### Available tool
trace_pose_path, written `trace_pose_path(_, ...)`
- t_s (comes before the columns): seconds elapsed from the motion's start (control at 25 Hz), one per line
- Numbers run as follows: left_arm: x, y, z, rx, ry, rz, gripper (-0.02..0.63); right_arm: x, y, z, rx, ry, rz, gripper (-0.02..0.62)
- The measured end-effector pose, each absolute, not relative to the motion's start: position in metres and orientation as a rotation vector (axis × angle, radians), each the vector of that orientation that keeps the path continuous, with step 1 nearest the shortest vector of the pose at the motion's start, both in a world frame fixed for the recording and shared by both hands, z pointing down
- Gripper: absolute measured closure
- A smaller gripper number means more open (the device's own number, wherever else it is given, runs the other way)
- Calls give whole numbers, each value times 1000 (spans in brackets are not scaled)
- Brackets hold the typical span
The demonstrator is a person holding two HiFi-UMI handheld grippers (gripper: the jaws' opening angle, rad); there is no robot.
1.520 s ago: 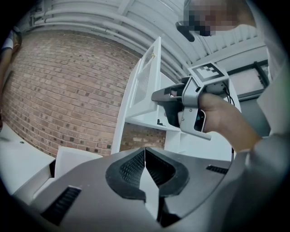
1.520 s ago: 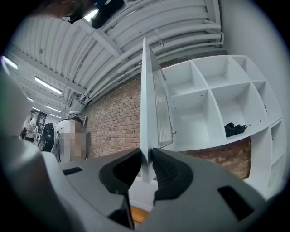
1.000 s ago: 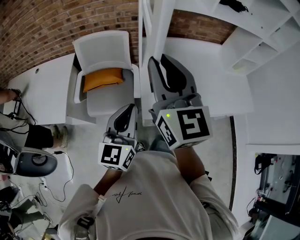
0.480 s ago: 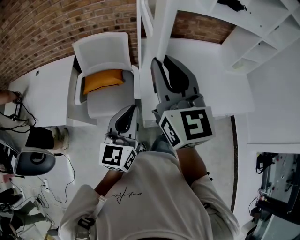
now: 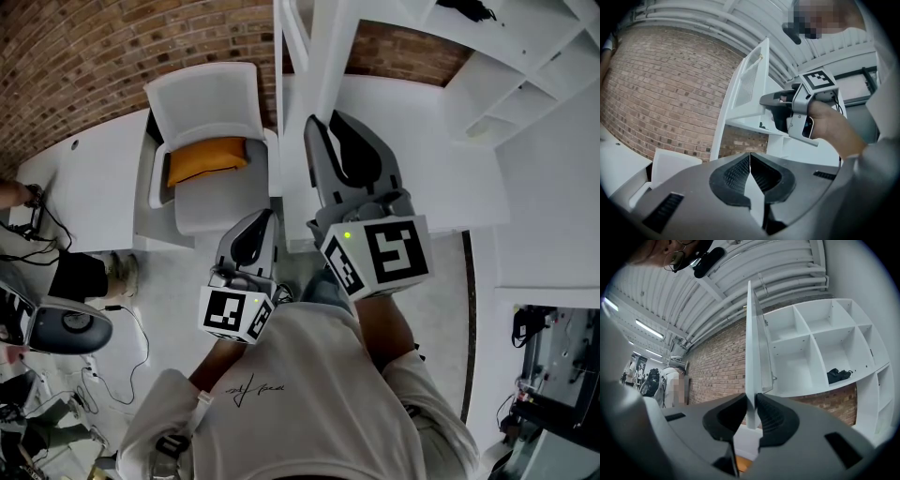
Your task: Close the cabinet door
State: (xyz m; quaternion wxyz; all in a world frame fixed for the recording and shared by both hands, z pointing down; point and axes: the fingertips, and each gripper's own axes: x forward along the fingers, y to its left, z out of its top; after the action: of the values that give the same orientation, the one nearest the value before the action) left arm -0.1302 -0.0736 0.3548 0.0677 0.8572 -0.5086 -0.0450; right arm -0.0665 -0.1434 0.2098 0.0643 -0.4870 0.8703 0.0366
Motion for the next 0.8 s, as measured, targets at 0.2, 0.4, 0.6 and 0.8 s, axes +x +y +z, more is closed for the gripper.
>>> trace_pose_path(0.2, -130, -75, 358, 2578, -1529, -129, 589, -65, -144, 211, -1465, 2634, 114, 520)
trace_pose_path(0.4, -125, -77, 357, 2583, -1513, -124, 589, -62, -144, 209, -1464, 2636, 115, 522)
trace_pose_path(0.6, -121, -78, 360, 2585, -1498, -122, 589, -58, -144, 210, -1466, 2635, 115, 522)
trace_pose_path(0.8, -120, -81, 360, 2583, -1495, -119, 589, -55, -145, 210, -1471, 2629, 120, 522)
